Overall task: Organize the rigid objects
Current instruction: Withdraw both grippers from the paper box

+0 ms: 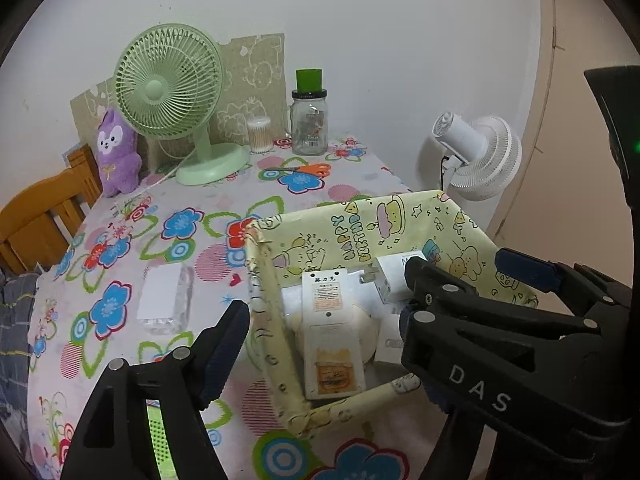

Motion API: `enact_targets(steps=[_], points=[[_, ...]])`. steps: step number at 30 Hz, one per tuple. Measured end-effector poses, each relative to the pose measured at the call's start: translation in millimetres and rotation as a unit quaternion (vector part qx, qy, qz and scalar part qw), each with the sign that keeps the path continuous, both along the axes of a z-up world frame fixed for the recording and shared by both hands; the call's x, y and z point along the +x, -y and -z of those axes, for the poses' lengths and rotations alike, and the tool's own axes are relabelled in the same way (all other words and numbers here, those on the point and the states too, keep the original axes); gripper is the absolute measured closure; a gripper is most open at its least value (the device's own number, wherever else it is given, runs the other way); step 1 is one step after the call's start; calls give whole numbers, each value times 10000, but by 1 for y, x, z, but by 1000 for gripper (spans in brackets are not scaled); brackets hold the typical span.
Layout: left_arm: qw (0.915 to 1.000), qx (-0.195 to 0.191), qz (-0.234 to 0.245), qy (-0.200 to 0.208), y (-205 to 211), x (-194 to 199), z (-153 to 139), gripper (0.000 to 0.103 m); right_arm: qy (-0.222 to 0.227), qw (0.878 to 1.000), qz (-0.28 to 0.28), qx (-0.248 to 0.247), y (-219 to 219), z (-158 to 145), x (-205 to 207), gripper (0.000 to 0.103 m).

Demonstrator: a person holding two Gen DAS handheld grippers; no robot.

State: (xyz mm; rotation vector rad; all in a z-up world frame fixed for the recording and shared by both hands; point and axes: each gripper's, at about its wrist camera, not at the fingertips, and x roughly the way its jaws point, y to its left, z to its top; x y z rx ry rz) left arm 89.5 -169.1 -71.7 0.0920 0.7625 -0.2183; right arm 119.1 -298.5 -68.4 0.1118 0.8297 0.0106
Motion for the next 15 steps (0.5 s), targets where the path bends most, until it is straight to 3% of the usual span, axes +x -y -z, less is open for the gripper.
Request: enact_targets(steps=[15], points=[[9997,130,-32,204,-34,-23,-22,17,233,9997,6,49,-32,-23,-25,18]])
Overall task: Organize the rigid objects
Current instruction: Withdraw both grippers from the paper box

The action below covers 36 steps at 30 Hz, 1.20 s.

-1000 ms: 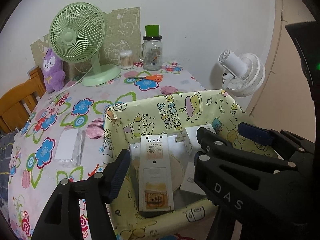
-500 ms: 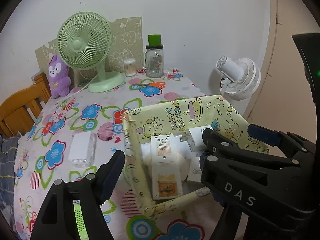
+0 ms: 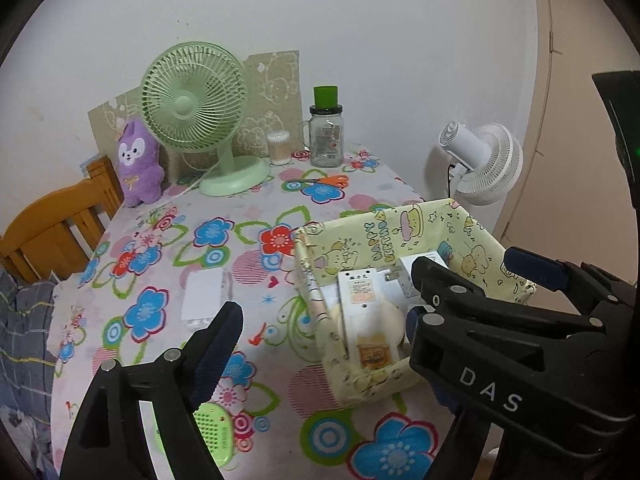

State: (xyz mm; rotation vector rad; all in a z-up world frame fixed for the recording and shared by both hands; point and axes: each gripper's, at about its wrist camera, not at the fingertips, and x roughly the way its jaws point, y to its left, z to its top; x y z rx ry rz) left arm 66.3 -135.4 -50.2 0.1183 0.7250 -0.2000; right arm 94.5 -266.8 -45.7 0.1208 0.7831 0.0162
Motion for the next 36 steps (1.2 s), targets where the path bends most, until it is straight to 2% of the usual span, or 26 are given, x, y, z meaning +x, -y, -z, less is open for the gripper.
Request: enact_targets(steps=[7,31,36], points=[[10000,-43,-35,76,-18,-11,-8,13,102,9999,5,-43,-14,-9,-13,15],[9995,-138,-214,162,-75,-31,-13,3,248,9995,-121,-168,-70,-20,-35,14],[9993,-183,-233,206,-86,-32,-13,1,315,9993,-111,-195,-78,-20,-36,9]])
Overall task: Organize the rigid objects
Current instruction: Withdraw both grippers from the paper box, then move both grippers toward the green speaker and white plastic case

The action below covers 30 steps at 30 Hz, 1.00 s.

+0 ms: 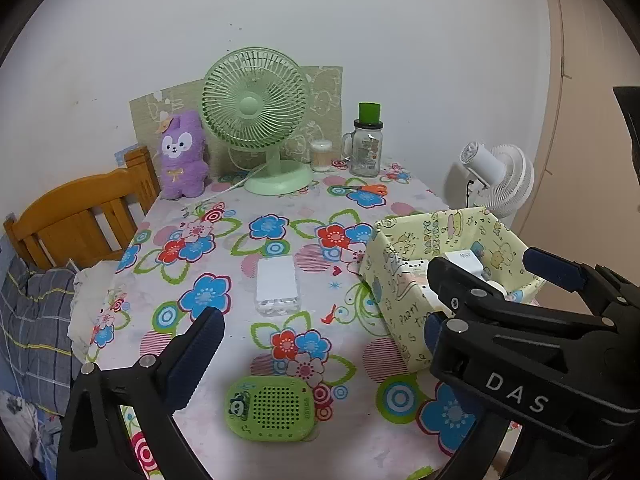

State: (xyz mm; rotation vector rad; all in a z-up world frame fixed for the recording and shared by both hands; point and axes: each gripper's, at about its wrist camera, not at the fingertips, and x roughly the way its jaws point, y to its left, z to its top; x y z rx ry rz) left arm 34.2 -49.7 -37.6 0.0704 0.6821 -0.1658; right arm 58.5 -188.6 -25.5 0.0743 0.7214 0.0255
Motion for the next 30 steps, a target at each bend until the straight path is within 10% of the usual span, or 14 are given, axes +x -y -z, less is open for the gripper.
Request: enact_targets(steps=[30], points=[[9991,-141,-190,-357,-62,3,50,0,37,9995,-297,-78,-59,38,0,8]])
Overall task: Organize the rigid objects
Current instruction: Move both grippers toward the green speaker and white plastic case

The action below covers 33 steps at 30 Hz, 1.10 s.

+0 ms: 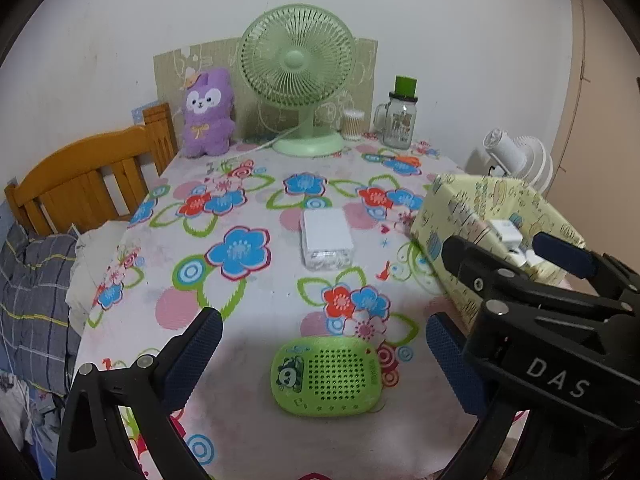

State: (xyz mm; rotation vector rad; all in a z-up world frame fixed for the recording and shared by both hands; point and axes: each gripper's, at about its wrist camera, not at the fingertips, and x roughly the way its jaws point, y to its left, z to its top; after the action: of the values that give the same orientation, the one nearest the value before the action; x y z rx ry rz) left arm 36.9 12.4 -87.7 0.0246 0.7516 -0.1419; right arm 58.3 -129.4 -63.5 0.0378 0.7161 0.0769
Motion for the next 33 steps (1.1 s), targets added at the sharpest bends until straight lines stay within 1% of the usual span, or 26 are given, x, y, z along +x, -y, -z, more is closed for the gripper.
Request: enact_targets(steps=[6,9,11,15,19,21,27,33], points=[[9998,30,30,-179,-1,4,21,0,-19,9999,-5,-145,-5,16,-2,8],[9996,20,30,-264,-1,6,30,0,56,9993,-83,-347,-11,18,-5,8],[9995,1,20,-326,-2,8,34,0,58,9993,-118,-363,-13,20,-6,9],[9993,-53,2,-376,-5,9,40,0,-52,9995,-197,-251,-16,23,-7,16],[9989,-66,-36,-464,-7,10,48,0,-166,9992,-255,-259,-23,32,-8,22],[9987,-86,-39,-505,-8,11,52,0,-246,9990,-273,-238,-25,37,-8,28],[9980,-68,-51,-624,-5,13,63,0,-559,9979,-257,-184,-25,57,-2,35],[9973,12,-105,-728,1,17,73,0,-724,9969,-257,-153,-23,69,4,38]])
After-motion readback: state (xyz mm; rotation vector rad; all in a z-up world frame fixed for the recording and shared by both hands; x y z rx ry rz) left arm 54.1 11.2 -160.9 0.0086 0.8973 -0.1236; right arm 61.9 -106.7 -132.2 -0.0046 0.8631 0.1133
